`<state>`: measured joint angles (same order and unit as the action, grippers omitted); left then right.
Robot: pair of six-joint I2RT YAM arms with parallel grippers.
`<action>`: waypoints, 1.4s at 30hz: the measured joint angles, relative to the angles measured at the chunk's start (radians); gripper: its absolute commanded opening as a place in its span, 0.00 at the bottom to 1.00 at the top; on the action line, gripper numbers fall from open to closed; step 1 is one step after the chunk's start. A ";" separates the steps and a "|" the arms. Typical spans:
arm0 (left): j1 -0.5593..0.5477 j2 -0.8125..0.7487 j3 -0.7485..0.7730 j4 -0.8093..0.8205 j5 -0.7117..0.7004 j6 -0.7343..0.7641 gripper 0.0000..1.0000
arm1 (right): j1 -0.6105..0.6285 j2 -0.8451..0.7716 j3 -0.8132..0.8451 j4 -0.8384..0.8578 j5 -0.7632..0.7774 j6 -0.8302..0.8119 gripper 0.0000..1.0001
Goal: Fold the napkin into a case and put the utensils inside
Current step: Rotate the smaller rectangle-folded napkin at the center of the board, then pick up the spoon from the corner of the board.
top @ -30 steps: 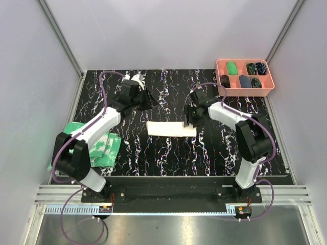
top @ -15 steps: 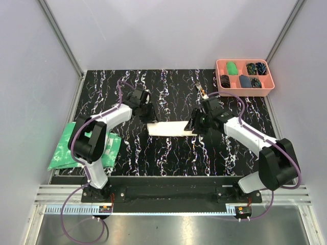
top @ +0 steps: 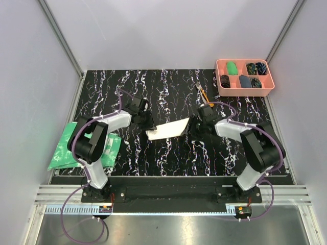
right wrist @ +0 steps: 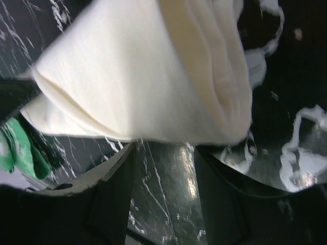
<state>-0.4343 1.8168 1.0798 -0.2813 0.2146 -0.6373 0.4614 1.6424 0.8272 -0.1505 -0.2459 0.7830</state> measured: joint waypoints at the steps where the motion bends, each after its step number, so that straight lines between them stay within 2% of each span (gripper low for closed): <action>1: 0.000 -0.015 -0.019 0.015 0.001 -0.006 0.26 | -0.005 0.026 0.016 0.005 -0.010 -0.004 0.59; 7: -0.014 -0.137 -0.173 0.051 0.011 -0.059 0.26 | -0.044 0.149 0.149 0.047 -0.036 -0.090 0.59; 14: -0.114 -0.272 -0.316 0.064 0.015 -0.146 0.27 | -0.050 0.288 0.309 0.058 -0.142 -0.199 0.59; 17: -0.139 -0.303 -0.329 0.060 0.016 -0.161 0.29 | -0.050 0.289 0.310 0.048 -0.163 -0.219 0.68; 18: -0.140 -0.311 -0.329 0.058 0.016 -0.161 0.30 | -0.050 0.286 0.311 0.043 -0.166 -0.230 0.75; 20: -0.140 -0.341 -0.329 0.050 0.016 -0.159 0.32 | -0.051 0.270 0.313 0.010 -0.154 -0.259 0.81; 25: -0.140 -0.433 -0.316 0.028 0.023 -0.147 0.34 | -0.080 0.195 0.345 -0.146 -0.079 -0.348 0.91; 31: -0.141 -0.460 -0.300 0.030 0.064 -0.125 0.39 | -0.179 0.187 0.533 -0.256 0.035 -0.477 0.92; 38: -0.159 -0.460 -0.299 0.077 0.133 -0.095 0.41 | -0.253 0.389 0.919 -0.347 0.134 -0.682 0.89; 40: -0.171 -0.460 -0.295 0.082 0.148 -0.084 0.41 | -0.276 0.464 1.003 -0.378 0.133 -0.725 0.85; 42: -0.182 -0.460 -0.289 0.093 0.168 -0.067 0.41 | -0.298 0.534 1.074 -0.407 0.130 -0.758 0.72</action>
<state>-0.6159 1.3567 0.7910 -0.1886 0.3828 -0.7044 0.1631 2.1761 1.9015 -0.5571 -0.1154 0.0246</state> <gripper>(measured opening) 0.416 0.861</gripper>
